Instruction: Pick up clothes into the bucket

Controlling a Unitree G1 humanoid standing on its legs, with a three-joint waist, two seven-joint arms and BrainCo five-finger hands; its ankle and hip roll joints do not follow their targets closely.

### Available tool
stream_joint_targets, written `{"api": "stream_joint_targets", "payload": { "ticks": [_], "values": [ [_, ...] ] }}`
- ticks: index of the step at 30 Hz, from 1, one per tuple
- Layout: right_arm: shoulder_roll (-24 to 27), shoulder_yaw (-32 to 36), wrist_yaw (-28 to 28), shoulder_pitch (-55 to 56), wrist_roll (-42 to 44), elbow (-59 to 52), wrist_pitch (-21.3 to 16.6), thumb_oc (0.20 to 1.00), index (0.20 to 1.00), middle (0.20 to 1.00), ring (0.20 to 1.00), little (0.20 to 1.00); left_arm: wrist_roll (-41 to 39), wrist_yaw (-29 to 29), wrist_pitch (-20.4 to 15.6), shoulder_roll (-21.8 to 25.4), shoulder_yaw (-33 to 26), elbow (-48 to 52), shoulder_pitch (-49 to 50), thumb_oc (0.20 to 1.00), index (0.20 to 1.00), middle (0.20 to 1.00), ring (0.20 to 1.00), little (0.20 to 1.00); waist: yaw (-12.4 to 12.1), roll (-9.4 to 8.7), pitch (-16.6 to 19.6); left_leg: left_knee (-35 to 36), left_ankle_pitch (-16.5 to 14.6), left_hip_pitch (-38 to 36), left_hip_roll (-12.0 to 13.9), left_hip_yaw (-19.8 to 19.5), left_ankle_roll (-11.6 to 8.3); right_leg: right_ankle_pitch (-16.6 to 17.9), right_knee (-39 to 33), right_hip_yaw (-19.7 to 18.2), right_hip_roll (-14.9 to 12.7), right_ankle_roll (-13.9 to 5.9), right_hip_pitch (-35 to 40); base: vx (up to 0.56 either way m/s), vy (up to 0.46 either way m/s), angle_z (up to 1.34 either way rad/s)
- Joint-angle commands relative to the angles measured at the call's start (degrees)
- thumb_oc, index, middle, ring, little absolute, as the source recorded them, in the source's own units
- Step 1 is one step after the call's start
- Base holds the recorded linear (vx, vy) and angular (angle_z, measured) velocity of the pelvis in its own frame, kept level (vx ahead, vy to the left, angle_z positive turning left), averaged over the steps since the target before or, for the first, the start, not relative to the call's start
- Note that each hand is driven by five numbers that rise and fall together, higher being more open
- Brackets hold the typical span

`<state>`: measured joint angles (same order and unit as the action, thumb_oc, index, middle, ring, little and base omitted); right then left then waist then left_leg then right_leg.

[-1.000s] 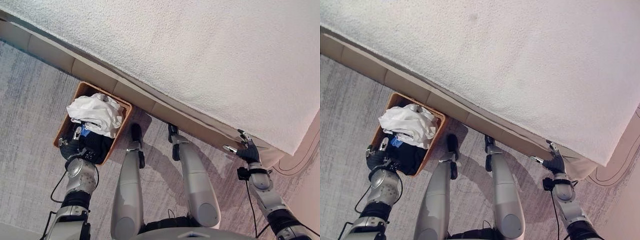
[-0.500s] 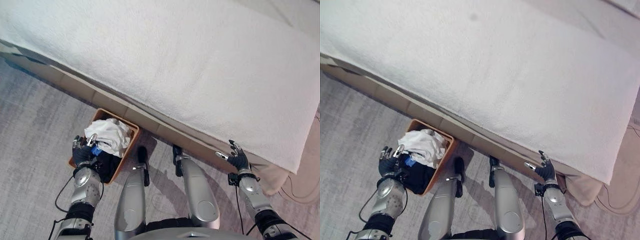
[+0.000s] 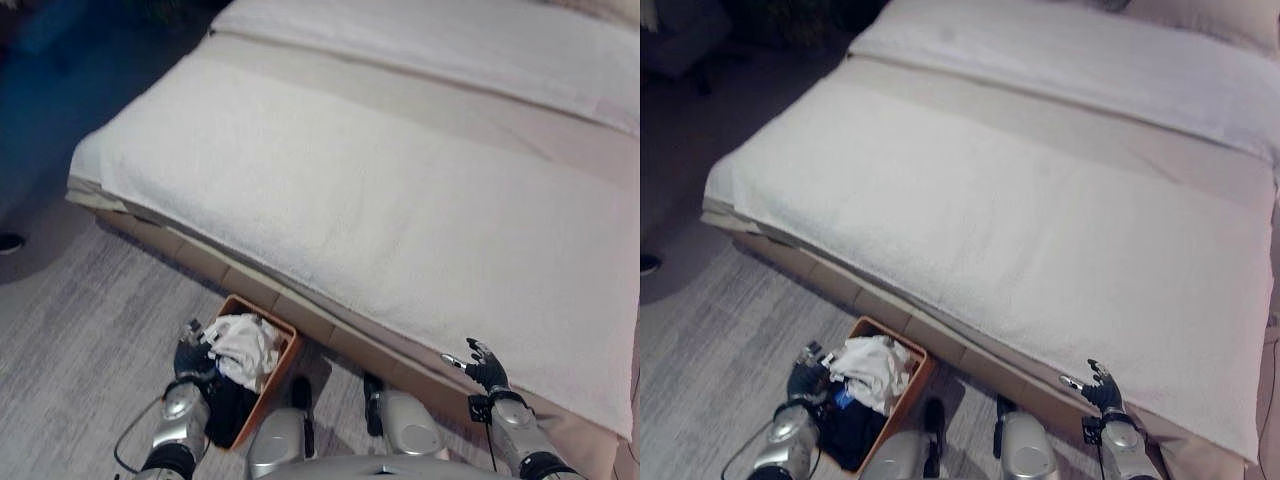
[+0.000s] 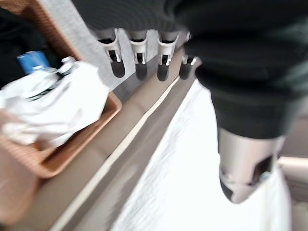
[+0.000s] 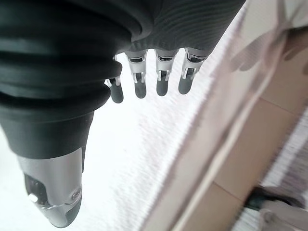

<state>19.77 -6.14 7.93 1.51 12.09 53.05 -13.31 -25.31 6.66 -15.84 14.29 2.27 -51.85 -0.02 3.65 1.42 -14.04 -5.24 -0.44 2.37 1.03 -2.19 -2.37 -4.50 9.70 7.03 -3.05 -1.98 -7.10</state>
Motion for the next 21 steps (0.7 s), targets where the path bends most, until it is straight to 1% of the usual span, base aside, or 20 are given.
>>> {"api": "stream_joint_targets", "payload": {
  "ticks": [1,3,4,5,6,7,11,16,18,21],
  "values": [
    [-1.1,-0.6,-0.2,0.5,-2.3,-1.0,0.4,1.000,1.000,1.000,1.000,1.000,4.4,-0.2,0.1,-0.4,0.6,-1.0,0.8,1.000,1.000,1.000,1.000,1.000,-0.2,-3.17,2.2,-4.7,-3.2,2.3,-0.9,-1.3,-1.65,1.5,-5.8,0.5,-4.0,-4.18,6.1,0.08,-0.013,0.00],
    [-2.2,-1.8,-0.5,1.3,-3.3,-0.6,0.9,1.000,1.000,1.000,1.000,1.000,6.9,-0.6,1.0,-1.8,2.2,-2.9,1.8,1.000,1.000,1.000,1.000,1.000,-0.2,-3.33,4.0,-2.9,-3.1,0.3,-1.0,-1.0,-1.53,1.6,-6.7,0.6,-3.9,-4.23,7.9,0.07,-0.017,0.00],
    [-2.2,-1.8,-0.5,1.3,-3.3,-0.5,0.9,1.000,1.000,1.000,1.000,1.000,6.9,-0.6,1.0,-1.8,2.2,-2.9,1.8,1.000,1.000,1.000,1.000,1.000,-0.2,-3.33,4.0,-2.8,-3.1,0.2,-1.0,-0.9,-1.53,1.6,-6.8,0.6,-3.9,-4.23,7.9,0.05,-0.002,0.01],
    [-2.7,-2.5,-0.5,1.5,-4.0,-0.1,1.2,1.000,1.000,1.000,1.000,1.000,9.6,-0.8,1.4,-2.2,3.8,-3.3,2.2,1.000,1.000,1.000,1.000,1.000,-0.1,-3.28,4.9,-2.0,-3.1,-0.6,-1.1,-0.6,-1.47,1.8,-7.5,0.6,-4.0,-4.34,8.5,0.00,0.000,0.00],
    [-2.7,-2.5,-0.5,1.5,-4.0,-0.1,1.2,1.000,1.000,1.000,1.000,1.000,9.6,-0.8,1.4,-2.2,3.8,-3.3,2.2,1.000,1.000,1.000,1.000,1.000,-0.2,-3.28,4.9,-2.0,-3.1,-0.6,-1.1,-0.6,-1.47,1.8,-7.6,0.6,-4.0,-4.34,8.5,0.00,0.000,0.00],
    [-3.2,-2.6,-0.4,1.8,-4.2,1.1,1.4,1.000,1.000,1.000,1.000,1.000,12.5,-0.8,1.6,-2.1,5.1,-3.1,2.7,1.000,1.000,1.000,1.000,1.000,-0.2,-3.10,5.6,-2.0,-3.3,-1.0,-1.2,-0.3,-1.36,2.0,-8.1,0.6,-4.1,-4.52,9.1,0.00,0.000,0.00],
    [-4.0,-3.0,-0.6,2.6,-5.0,2.3,1.8,1.000,1.000,1.000,1.000,1.000,13.1,-1.2,2.2,-2.5,5.2,-4.6,3.8,1.000,1.000,1.000,1.000,1.000,-0.4,-3.07,6.3,-1.8,-3.6,-2.2,-1.3,-0.1,-1.22,2.1,-8.7,0.7,-4.2,-4.56,10.3,0.03,-0.006,-0.01],
    [-3.2,-4.2,-1.2,2.9,-8.7,3.4,2.0,1.000,1.000,1.000,1.000,1.000,21.9,-3.3,1.9,-0.4,9.2,-4.4,4.3,1.000,1.000,1.000,1.000,1.000,0.1,-2.77,7.1,1.1,-2.9,-4.1,-0.7,0.6,-1.27,2.3,-9.8,1.0,-3.7,-4.72,11.5,0.00,0.000,0.00],
    [-2.7,-4.6,-1.3,2.9,-10.1,3.6,2.1,1.000,1.000,1.000,1.000,1.000,23.8,-3.9,2.0,0.3,10.0,-4.7,4.4,1.000,1.000,1.000,1.000,1.000,0.3,-2.68,7.3,1.9,-2.5,-4.4,-0.5,0.6,-1.35,2.5,-10.1,1.2,-3.6,-4.79,11.5,0.00,0.002,-0.02],
    [-2.6,-4.9,-1.3,2.9,-10.8,4.0,2.2,1.000,1.000,1.000,1.000,1.000,24.2,-3.6,2.3,0.2,10.0,-5.1,4.5,1.000,1.000,1.000,1.000,1.000,0.4,-2.69,7.4,2.4,-2.2,-4.4,-0.4,0.7,-1.35,2.6,-10.2,1.4,-3.6,-4.84,11.3,0.00,0.000,0.00]
  ]
}}
